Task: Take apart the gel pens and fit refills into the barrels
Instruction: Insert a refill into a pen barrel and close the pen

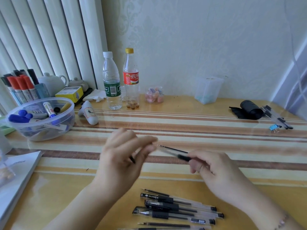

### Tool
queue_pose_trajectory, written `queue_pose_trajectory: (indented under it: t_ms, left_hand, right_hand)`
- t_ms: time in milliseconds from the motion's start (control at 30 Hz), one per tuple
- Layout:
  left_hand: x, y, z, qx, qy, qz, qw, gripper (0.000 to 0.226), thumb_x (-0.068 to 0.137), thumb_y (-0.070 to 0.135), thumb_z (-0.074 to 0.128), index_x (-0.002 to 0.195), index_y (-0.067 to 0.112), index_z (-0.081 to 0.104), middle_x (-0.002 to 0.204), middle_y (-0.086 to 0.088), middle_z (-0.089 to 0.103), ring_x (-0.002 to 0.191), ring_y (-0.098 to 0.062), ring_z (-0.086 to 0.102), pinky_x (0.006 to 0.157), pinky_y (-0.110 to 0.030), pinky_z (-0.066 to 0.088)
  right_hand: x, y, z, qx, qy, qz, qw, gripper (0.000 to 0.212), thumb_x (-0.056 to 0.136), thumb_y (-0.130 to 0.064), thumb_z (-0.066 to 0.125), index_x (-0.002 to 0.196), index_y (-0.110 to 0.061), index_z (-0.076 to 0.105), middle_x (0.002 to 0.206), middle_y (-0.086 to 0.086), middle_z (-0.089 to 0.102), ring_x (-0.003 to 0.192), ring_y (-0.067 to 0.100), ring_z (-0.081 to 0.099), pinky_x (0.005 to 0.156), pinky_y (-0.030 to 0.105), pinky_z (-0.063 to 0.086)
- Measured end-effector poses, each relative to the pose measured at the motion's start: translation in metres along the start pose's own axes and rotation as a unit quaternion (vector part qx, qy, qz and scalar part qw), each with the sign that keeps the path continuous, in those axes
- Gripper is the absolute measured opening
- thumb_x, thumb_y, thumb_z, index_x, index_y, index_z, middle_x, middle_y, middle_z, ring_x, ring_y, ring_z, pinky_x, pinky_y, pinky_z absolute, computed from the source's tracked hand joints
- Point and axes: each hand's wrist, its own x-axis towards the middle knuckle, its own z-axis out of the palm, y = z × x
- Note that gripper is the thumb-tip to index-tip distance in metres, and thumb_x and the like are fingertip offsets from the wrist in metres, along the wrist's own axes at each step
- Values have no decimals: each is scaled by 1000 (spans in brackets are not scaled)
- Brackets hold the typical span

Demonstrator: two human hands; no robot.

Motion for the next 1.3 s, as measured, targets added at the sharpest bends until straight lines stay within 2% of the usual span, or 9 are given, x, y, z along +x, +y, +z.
queue_pose_trajectory:
  t_ms: [67,167,233,333,500,833,1000,1167,1300]
  left_hand:
    - [5,-1,-6,-35,60,-53,996,16,89,28,60,93,18,72,72,14,58,65,-7,49,61,-17,38]
    - [4,-5,-3,-52,15,-107,993,21,87,36,60,85,21,74,68,15,62,61,-2,51,57,-11,36]
    - [0,-6,1,-55,-27,-111,992,28,84,42,62,77,19,75,61,16,59,59,-3,51,54,-13,38]
    - [-2,-7,4,-49,-51,-107,992,33,81,49,62,78,20,77,56,10,58,56,-7,49,52,-22,41]
    - [-1,-5,5,-55,-87,-95,990,30,82,45,61,85,21,78,61,27,49,60,1,49,58,-9,36]
    - [-2,0,7,-46,-112,-67,990,27,86,43,60,86,22,77,65,29,49,63,3,47,63,-5,33]
    - [-4,-1,8,-10,-153,-32,988,26,89,42,59,84,23,76,61,13,59,62,-7,47,64,-15,36]
    - [-8,-2,11,26,-182,-6,983,24,86,43,60,85,26,76,64,24,42,64,-1,34,67,-15,31]
    - [-8,1,12,13,-181,7,983,22,86,41,61,85,25,77,64,24,36,65,-1,32,66,-12,28]
  right_hand:
    - [3,2,-3,103,25,36,994,22,98,-25,48,87,-38,63,76,-17,70,54,7,57,54,28,49]
    - [4,0,-5,156,52,44,985,18,97,-25,45,91,-33,60,80,-7,72,62,12,63,65,37,56]
    - [2,-3,-4,139,51,11,989,12,94,-35,46,94,-36,59,79,-11,71,64,10,63,64,36,56]
    - [-2,-6,-4,56,51,-41,996,22,86,-52,46,100,-41,59,78,-18,69,74,6,65,61,30,55]
    - [-3,-9,-3,23,51,-85,995,27,83,-58,48,102,-42,58,78,-20,67,73,7,65,58,36,56]
    - [-2,-12,-3,-23,50,-102,993,28,83,-58,46,97,-39,60,72,-21,63,68,5,60,55,31,52]
    - [-3,-12,-3,-73,66,-121,988,20,85,-51,58,96,-36,67,80,-24,66,74,2,60,59,29,52]
    - [-3,-16,-5,-101,74,-124,984,24,87,-47,54,93,-33,72,78,-20,65,75,7,61,62,31,50]
    - [-5,-17,0,-72,57,-100,991,34,91,-52,43,90,-34,72,73,-27,65,65,-6,58,55,15,44]
